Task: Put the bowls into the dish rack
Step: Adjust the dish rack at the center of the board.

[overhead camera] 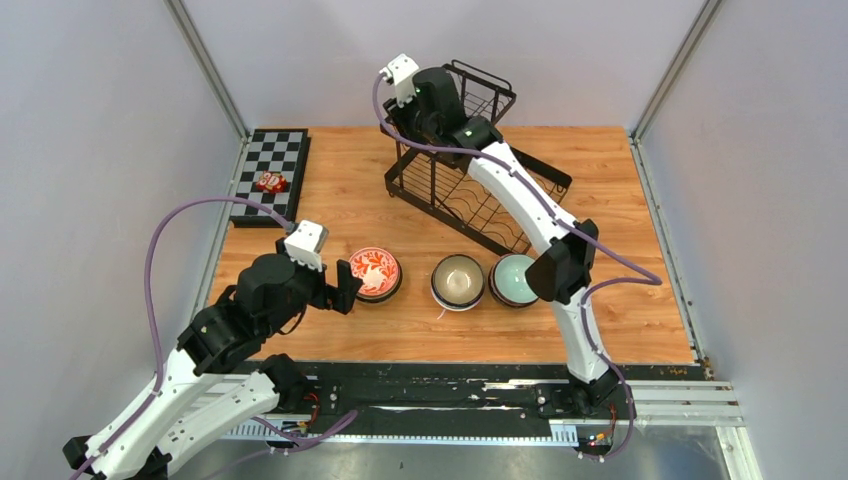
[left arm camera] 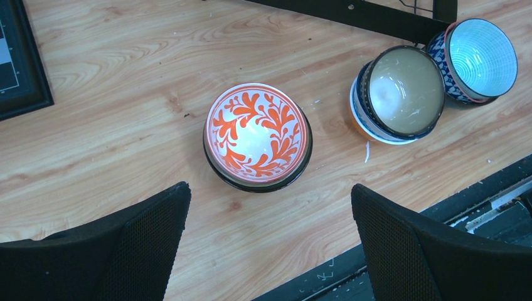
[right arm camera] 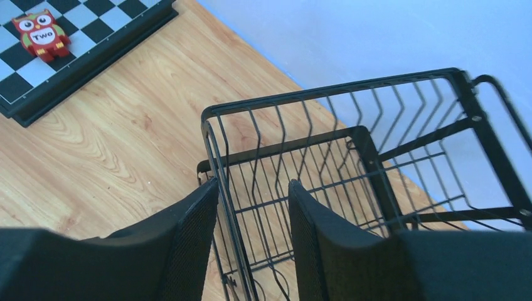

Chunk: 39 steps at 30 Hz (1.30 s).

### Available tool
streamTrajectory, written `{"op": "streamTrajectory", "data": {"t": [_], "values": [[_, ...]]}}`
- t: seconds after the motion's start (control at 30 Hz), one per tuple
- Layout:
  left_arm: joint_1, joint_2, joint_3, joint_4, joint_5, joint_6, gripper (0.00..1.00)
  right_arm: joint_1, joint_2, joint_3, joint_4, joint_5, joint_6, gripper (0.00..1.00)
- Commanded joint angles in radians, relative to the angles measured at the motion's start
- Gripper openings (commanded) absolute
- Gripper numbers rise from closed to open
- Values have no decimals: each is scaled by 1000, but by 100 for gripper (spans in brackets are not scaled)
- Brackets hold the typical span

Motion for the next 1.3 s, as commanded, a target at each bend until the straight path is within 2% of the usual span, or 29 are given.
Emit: {"op": "streamTrajectory", "data": {"t": [0.0, 0.2, 0.47, 0.7, 0.83, 1.07, 1.27], "values": [[-5, -6, -8, 18, -14, 3, 100, 18, -155, -56, 70, 36, -25, 50], [-5, -8, -8, 15, -20, 1, 100, 24, -348, -256, 71, 43, -29, 56], [-5, -6, -9, 17, -16, 2, 100, 19, -621, -556, 21, 171, -63, 63], [-5, -14, -12, 22, -4, 1, 100, -6, -820, -854, -56, 266, -23, 64], [-5, -19, -16, 27, 6, 1, 100, -24, -907, -1028, -75, 268, 24, 65], [-5, -13, -16, 31, 25, 5, 100, -69, -944, -1208, -92, 193, 131, 65], [-5, -24, -17, 33, 23, 4, 100, -94, -842, -1199, -81, 152, 150, 63]]}}
